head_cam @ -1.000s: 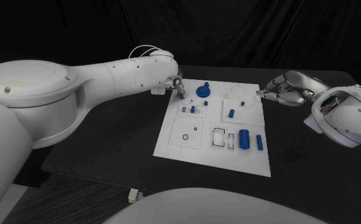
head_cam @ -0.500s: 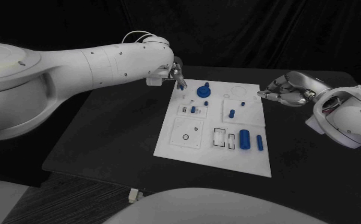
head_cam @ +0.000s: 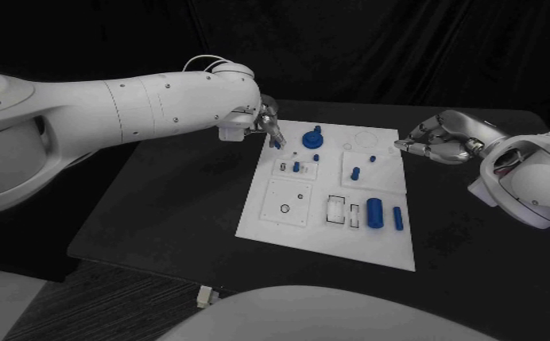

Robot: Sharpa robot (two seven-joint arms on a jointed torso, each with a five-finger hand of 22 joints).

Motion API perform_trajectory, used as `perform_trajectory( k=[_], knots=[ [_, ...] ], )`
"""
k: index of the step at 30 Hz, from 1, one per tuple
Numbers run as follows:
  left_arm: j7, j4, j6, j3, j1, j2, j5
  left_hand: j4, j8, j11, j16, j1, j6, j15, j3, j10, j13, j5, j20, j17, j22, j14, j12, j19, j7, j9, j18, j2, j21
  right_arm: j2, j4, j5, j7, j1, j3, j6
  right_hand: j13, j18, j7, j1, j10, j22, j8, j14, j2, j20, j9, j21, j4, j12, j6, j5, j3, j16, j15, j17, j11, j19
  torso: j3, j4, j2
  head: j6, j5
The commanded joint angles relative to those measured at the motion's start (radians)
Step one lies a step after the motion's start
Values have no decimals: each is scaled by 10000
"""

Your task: Assemble the parts on the task board

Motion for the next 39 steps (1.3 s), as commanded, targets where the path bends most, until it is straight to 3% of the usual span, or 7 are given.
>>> perform_trajectory(
  k=[1,7,13,27,39],
  knots=[
    [-53,165,-213,0,-165,-37,203,76,8,-70,139,-106,130,-133,574,1096,2695,-26,-73,2776,1699,1006,177,-34,-2,17,-309,-35,-174,2,20,-16,-183,-33,7,32,2655,101,-1,247,989,2228,49,762,-103,49,79,-235,-10,166,-243,298,121,-167,25,1173,93,313,11,9,-16,1,0],
    [43,200,-435,-1,-447,13,208,92,8,-67,139,-126,131,-130,585,1096,2695,-43,-71,2776,1701,1006,177,-33,-1,22,-309,-36,-174,37,8,-16,-166,-63,7,43,2655,100,0,264,989,2230,40,760,-101,47,73,-233,-7,166,-264,329,122,-174,23,1160,91,315,-28,24,0,1,-9],
    [117,200,-476,-1,-619,81,210,99,16,-69,139,-128,145,-129,611,1096,2695,-41,-69,2776,1695,1006,177,-39,-8,30,-306,-21,-188,49,-1,-16,-150,-75,7,30,2655,101,1,285,989,2228,35,761,-98,45,69,-239,-6,166,-278,374,124,-172,21,1161,93,314,-10,21,-4,1,-32],
    [112,50,-488,-2,-772,219,83,124,14,-66,139,-156,142,-126,633,1096,2695,-59,-67,2776,1646,1006,177,-94,-2,38,-282,-13,-286,77,-36,-16,-135,-89,7,42,2655,104,3,324,989,2223,34,761,-100,43,64,-258,-6,166,-290,467,126,-177,21,1150,94,309,-4,-7,3,1,37],
    [160,-161,-508,-2,-945,375,-102,153,5,-59,139,-194,125,-120,665,1096,2695,-137,-61,2776,1639,1006,177,-104,5,50,-278,-24,-310,81,-43,-16,-122,-104,7,47,2655,103,4,354,989,2225,37,759,-98,43,63,-255,-9,166,-290,537,131,-182,23,1138,96,313,-10,6,2,1,-14]
  ],
)
